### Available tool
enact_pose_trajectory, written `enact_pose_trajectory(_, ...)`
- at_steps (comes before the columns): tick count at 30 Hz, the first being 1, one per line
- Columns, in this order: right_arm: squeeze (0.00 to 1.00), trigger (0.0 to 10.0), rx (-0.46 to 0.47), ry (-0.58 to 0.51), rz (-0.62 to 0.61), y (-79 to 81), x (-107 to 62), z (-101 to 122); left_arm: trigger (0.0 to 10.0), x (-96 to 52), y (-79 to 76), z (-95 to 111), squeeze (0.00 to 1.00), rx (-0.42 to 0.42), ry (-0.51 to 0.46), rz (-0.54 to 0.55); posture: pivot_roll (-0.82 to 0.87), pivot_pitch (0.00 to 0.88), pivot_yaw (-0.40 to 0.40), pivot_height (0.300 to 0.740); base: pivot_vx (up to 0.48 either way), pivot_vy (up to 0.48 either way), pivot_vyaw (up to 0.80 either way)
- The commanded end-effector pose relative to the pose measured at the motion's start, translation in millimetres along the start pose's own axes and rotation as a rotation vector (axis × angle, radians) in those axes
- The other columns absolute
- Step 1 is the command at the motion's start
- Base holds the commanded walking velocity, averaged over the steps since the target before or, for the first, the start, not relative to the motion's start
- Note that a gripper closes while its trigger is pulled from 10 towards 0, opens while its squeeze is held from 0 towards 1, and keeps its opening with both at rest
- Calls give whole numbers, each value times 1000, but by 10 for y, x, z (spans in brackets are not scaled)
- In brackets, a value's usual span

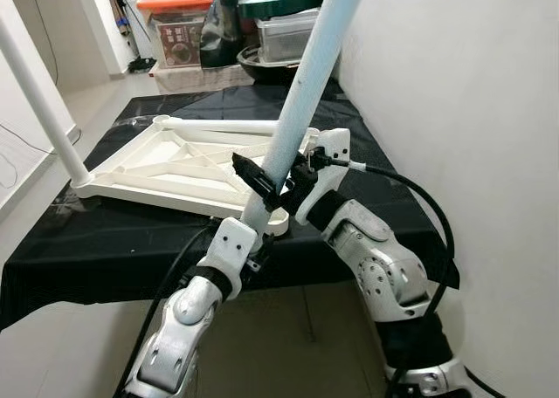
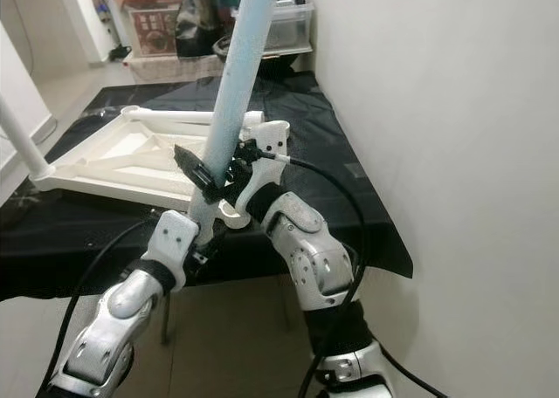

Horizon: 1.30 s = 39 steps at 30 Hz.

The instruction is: Building children table

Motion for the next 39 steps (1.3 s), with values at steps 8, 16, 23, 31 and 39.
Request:
enact_pose_trajectory(8,0,10000,106,-22,294,-138,-48,130,10000,-307,-164,43,0,-205,8,-198,-39,0,68,740,0,0,0)
enact_pose_trajectory(16,0,10000,202,28,631,-21,-223,152,10000,-509,-268,11,0,-313,51,-297,-28,2,66,740,0,0,0)
enact_pose_trajectory(23,0,10000,216,60,735,1,-249,110,10000,-590,-295,3,0,-358,73,-319,-23,9,65,740,0,0,0)
enact_pose_trajectory(31,0,10000,213,121,859,67,-247,52,10000,-674,-395,-8,0,-418,107,-376,-23,9,65,740,0,0,0)
enact_pose_trajectory(39,0,10000,236,139,933,129,-252,43,10000,-712,-456,-30,0,-440,128,-416,-28,14,68,740,0,0,0)
Point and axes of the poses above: a point about 5 cm out from each wrist's last joint towards the gripper, its own x axis pointing out of the wrist towards the gripper, its own z axis along the axis of the wrist's last joint, y = z × x, the point moved 1 cm from there along x, pointing out of the wrist towards the gripper, and after that the axes turned 9 degrees about -x, right-handed, at the moved point
